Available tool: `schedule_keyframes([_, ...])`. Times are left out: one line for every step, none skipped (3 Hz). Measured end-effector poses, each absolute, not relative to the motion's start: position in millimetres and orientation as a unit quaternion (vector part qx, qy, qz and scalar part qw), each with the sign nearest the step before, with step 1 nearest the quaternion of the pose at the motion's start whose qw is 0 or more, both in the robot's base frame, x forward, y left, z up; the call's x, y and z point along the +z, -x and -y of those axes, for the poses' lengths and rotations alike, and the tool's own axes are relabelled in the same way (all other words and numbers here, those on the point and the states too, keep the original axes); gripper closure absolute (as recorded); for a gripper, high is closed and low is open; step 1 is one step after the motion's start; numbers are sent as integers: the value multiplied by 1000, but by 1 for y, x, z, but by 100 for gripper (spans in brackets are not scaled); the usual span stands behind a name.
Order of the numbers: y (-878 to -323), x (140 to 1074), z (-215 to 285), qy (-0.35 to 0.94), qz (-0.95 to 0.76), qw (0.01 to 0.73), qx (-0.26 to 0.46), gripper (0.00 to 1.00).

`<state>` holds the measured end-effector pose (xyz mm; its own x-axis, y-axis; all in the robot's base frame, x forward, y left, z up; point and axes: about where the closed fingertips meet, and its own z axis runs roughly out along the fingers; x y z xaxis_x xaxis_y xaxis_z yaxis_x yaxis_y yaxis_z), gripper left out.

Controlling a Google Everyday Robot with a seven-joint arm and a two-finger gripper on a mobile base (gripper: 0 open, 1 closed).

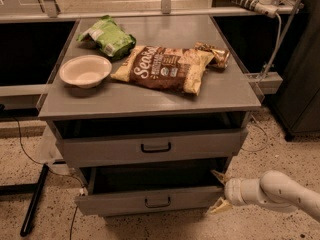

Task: Open middle drawer

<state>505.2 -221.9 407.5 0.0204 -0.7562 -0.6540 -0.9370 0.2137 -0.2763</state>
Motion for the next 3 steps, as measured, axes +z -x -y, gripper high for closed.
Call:
schedule_keyframes([-504, 407, 222, 615, -688, 364, 124, 42])
schedule_keyframes([-483, 410, 230, 613, -689, 368, 115, 65])
schedule_keyframes([-446, 417, 244, 607, -692, 379, 98, 88])
